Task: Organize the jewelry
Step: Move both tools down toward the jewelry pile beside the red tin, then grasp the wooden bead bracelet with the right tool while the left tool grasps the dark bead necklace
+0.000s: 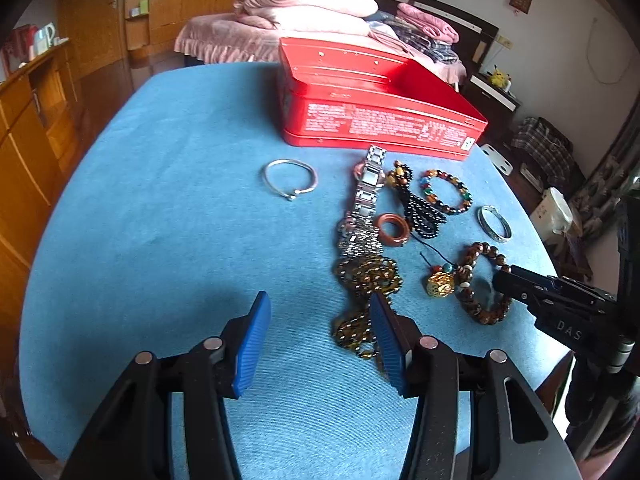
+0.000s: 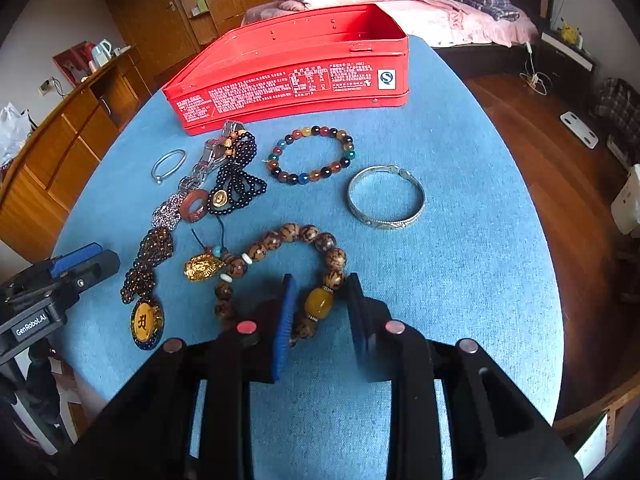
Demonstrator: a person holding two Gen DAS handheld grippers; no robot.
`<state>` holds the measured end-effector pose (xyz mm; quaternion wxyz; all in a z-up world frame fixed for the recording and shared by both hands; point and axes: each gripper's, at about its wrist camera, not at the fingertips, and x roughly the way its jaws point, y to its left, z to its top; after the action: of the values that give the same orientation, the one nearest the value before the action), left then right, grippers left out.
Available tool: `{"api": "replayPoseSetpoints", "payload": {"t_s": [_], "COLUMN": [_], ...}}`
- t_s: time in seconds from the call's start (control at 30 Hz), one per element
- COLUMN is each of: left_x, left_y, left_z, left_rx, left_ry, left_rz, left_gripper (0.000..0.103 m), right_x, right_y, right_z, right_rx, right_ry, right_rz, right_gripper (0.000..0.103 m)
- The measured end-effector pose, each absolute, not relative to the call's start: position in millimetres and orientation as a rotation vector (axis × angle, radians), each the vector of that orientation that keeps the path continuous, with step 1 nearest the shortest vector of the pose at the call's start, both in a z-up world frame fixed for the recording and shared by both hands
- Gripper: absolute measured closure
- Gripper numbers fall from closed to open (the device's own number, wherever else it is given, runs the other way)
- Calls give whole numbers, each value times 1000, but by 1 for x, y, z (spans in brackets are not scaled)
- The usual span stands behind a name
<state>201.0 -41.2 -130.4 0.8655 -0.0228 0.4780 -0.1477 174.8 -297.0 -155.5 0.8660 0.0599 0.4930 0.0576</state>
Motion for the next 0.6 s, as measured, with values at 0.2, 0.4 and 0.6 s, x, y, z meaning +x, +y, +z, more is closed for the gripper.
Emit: {"api": "replayPoseSetpoints", "payload": {"t_s": [0.2,0.4,0.6], "left_x": [208,215,217], "left_y": [-62,-76,-82], "left_z": [-137,-144,-146], "left_rx": [-28,-20,-49], "left_ry": [1056,1098,1148], "left_rz": [-384,-399,-455], "left_gripper": [52,76,78], "right_x": [178,178,180], "right_y": [-296,-297,-296], "right_z": [-155,-155,-156], "right_rx": [113,104,90], "right_ry": [1033,1028,1028], "right_rz": [128,132,136], "right_gripper": [78,79,79]}}
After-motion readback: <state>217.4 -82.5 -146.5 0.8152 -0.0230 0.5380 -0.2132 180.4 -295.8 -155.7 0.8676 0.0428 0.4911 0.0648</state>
